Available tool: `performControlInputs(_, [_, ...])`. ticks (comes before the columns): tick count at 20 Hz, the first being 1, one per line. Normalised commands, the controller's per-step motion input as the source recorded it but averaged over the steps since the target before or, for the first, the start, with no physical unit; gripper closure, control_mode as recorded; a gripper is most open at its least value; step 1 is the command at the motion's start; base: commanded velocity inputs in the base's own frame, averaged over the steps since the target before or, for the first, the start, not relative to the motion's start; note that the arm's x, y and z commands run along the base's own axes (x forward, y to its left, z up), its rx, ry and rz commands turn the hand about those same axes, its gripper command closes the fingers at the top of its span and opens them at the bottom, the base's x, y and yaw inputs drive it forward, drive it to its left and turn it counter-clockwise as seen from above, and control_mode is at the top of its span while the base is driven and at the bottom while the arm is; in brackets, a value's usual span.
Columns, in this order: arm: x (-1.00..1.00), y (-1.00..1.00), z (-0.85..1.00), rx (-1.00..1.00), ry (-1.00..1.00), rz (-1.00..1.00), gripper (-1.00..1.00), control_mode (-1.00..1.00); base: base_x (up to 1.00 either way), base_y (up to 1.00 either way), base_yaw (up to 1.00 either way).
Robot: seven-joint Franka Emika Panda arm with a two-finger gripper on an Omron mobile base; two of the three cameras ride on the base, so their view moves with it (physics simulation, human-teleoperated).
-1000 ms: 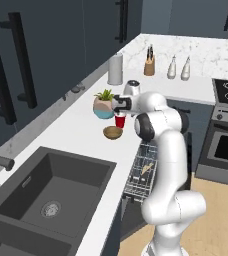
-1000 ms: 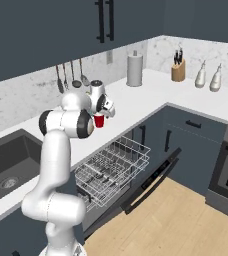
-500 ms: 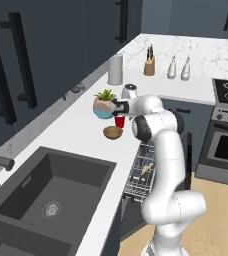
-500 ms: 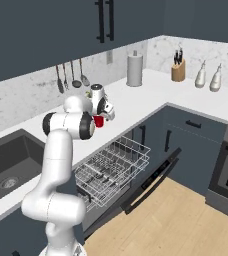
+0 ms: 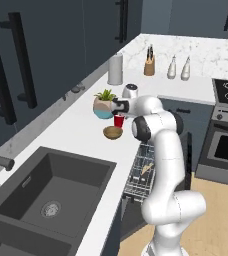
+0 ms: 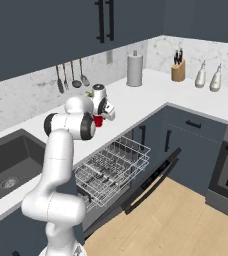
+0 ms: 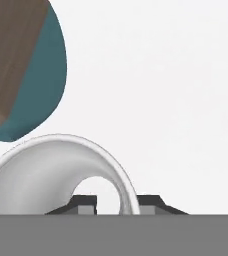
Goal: Pick up the cup and bowl from the counter, place them in the dishwasher, and close the dishwasher door.
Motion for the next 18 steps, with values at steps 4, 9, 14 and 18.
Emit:
performControlInputs(4, [-0.16, -0.27, 0.0, 0.05, 0.0, -0.04, 1.0, -1.0, 0.0, 0.0, 0.0])
performControlInputs(9, [-0.53, -0.82, 0.0, 0.03, 0.0, -0.11, 1.0, -1.0, 0.0, 0.0, 0.0])
performControlInputs(14, [-0.89, -1.0, 0.0, 0.05, 0.0, -0.15, 1.0, -1.0, 0.0, 0.0, 0.0])
performControlInputs(18, [-0.95, -1.0, -0.09, 0.05, 0.0, -0.15, 1.0, -1.0, 0.0, 0.0, 0.0])
